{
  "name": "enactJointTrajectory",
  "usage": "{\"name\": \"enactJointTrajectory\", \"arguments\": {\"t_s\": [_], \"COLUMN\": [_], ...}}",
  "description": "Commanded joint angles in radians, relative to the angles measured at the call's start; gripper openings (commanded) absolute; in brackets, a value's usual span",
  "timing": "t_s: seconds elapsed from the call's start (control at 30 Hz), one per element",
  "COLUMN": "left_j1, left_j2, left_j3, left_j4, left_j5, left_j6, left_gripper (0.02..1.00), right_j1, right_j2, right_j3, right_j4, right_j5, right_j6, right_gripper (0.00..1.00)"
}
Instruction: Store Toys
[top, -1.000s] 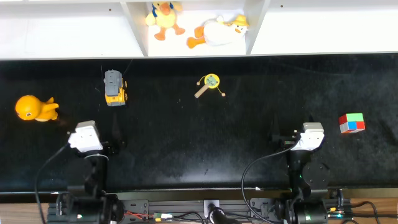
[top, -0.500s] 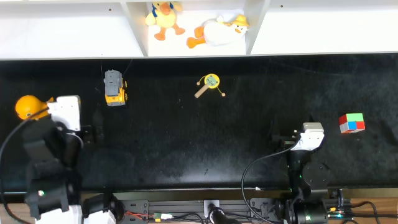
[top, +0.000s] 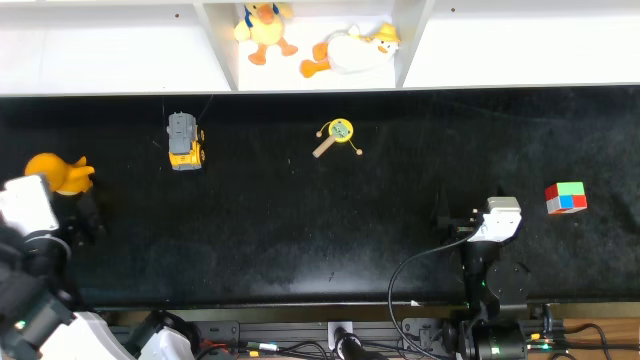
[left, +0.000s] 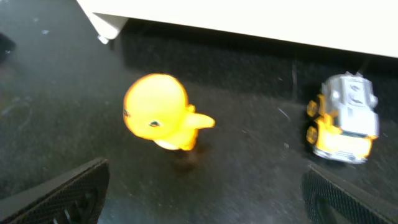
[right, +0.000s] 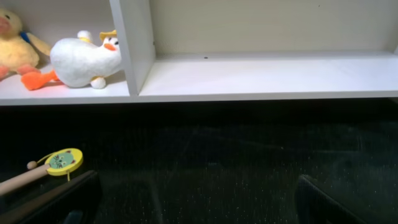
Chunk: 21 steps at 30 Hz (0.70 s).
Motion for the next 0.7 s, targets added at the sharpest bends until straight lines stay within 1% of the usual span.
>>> {"name": "enactJointTrajectory", "arguments": {"t_s": [0.03, 0.13, 0.3, 0.43, 0.53, 0.7], "left_j1": [0.088, 0.103, 0.101, 0.097, 0.097, 0.083], "left_j2": [0.122, 0.214, 0.321, 0.373, 0.393, 0.454], "left_j3": [0.032, 0.032, 0.032, 0.032, 0.032, 0.032], "left_j4": [0.06, 0.131, 0.244, 0.282, 0.289, 0.344], "left_j5": [0.229, 0.257, 0.269, 0.249, 0.203, 0.2], "left_j6": [0.116, 0.117, 0.116, 0.116, 0.116, 0.117], "left_gripper": [0.993, 0.993, 0.993, 0.996, 0.996, 0.996], "right_j1": [0.005, 0.005, 0.005, 0.005, 0.005, 0.005], "right_j2": [-0.009, -0.009, -0.009, -0.009, -0.009, -0.009], "right_j3": [-0.006, -0.006, -0.006, -0.006, -0.006, -0.006], "right_j4": [0.003, 0.003, 0.003, 0.003, 0.003, 0.003], "right_j5": [-0.007, -0.006, -0.006, -0.007, -0.007, -0.007], "right_j6": [0.0, 0.0, 0.0, 0.0, 0.0, 0.0], "right_gripper": [0.996, 0.996, 0.996, 0.996, 0.993, 0.996]}}
